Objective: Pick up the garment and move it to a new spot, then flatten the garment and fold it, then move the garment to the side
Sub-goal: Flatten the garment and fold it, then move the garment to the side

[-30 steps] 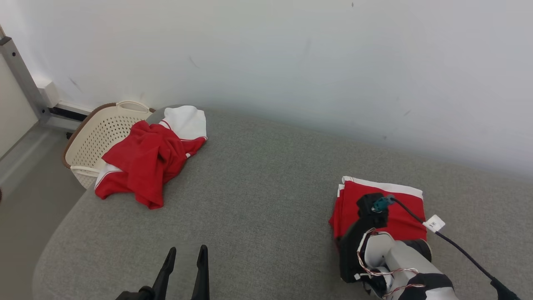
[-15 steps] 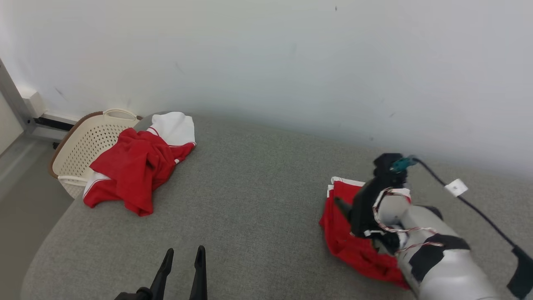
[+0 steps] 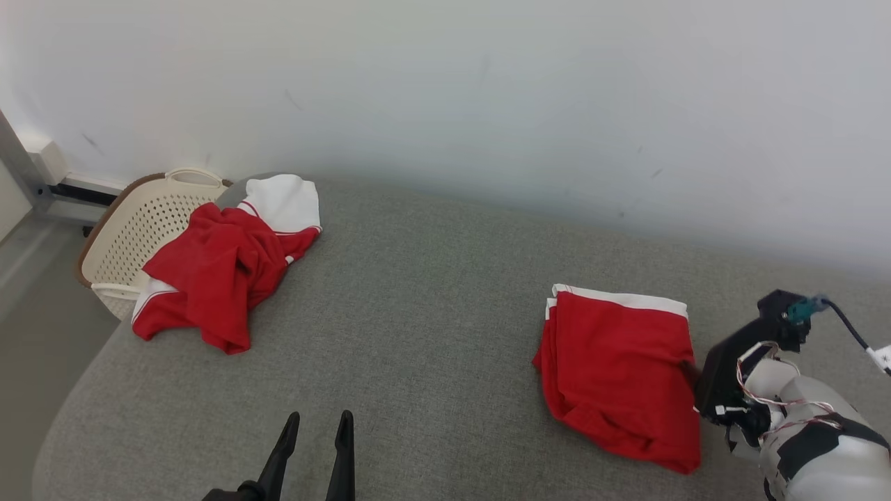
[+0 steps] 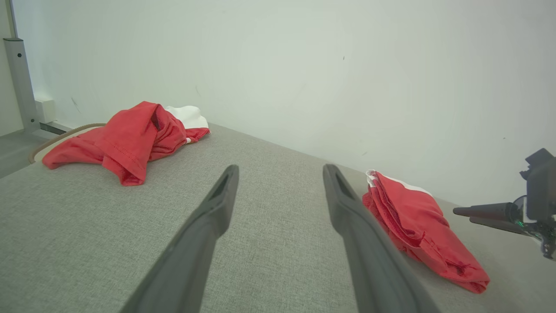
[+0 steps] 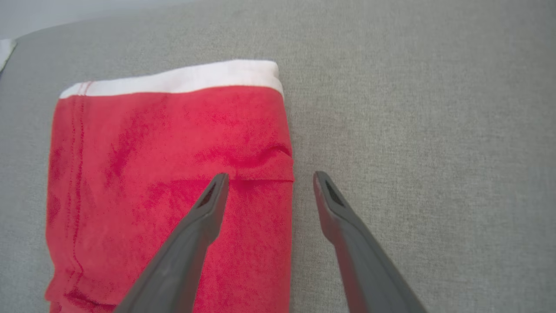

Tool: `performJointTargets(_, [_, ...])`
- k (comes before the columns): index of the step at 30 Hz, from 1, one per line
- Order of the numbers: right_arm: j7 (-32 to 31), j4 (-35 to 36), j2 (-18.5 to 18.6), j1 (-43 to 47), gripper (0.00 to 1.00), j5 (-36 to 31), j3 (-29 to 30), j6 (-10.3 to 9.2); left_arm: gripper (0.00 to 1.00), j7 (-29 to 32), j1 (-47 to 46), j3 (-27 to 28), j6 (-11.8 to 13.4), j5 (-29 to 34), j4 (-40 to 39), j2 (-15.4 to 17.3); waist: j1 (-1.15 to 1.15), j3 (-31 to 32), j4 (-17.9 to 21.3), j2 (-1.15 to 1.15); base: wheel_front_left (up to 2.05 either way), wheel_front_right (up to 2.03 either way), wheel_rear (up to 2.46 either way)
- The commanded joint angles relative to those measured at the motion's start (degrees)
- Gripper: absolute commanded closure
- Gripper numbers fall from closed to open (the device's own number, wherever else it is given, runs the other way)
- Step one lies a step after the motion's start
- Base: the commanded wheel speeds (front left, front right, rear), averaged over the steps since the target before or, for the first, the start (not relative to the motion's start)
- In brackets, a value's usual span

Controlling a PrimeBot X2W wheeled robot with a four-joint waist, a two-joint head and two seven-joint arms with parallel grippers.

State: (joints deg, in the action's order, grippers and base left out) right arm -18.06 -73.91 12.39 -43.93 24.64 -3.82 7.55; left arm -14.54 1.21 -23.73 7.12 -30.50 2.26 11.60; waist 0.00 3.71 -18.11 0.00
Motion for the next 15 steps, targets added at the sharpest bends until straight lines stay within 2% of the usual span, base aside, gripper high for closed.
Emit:
performJointTargets(1, [-0.2,-0.1,0.3,0.9,0.00,-0.5,0.4,-0.13,0.00,-0.3,-0.3,0.0,0.1,0.6,-0.2,0.2,0.00,-0.6,-0.3,0.00,0.00,0.00,0.00])
performJointTargets(14, [-0.4,-0.2,-2.0,3.0,0.00,-12.4,15.9,-0.13,0.00,-0.4,-2.3,-1.1,-0.6,1.2,0.2,-0.4,0.00,-5.1,-3.7,0.00,0.00,0.00,0.00])
performJointTargets(15, [-0.6,-0.3,-2.6,2.8,0.00,-15.5,19.3,-0.13,0.00,-0.4,-2.6,-1.2,-0.7,1.2,0.3,-0.4,0.00,-6.0,-4.5,0.00,0.00,0.00,0.00])
